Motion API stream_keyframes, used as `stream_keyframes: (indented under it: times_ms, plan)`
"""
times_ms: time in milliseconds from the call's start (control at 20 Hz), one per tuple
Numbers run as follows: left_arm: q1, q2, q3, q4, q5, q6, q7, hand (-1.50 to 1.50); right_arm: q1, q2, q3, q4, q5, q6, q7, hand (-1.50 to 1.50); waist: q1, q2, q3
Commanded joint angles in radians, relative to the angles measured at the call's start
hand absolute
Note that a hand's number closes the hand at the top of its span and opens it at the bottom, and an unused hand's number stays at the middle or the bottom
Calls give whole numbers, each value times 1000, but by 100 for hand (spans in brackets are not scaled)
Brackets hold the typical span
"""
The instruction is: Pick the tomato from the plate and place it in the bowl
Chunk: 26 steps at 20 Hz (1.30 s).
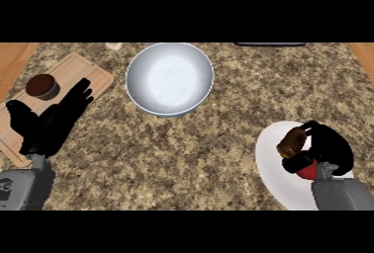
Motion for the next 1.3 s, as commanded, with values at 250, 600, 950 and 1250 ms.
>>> stream_keyframes:
  times_ms: [250,600,950,1250]
  plan:
    - [64,-9,-12,-80,-5,8,33,0,20,-105,201,-165,-61,142,-374,150,2,-4,5]
    - [31,-7,10,-78,-9,9,49,0,17,-142,148,-529,-154,340,-277,150,-8,-3,4]
    - [-45,-9,26,10,-14,-5,40,0,-156,-140,61,-775,-286,626,-45,150,-11,0,3]
    - [4,0,40,33,-18,-47,-34,0,-475,6,118,-721,-337,745,212,150,3,0,1]
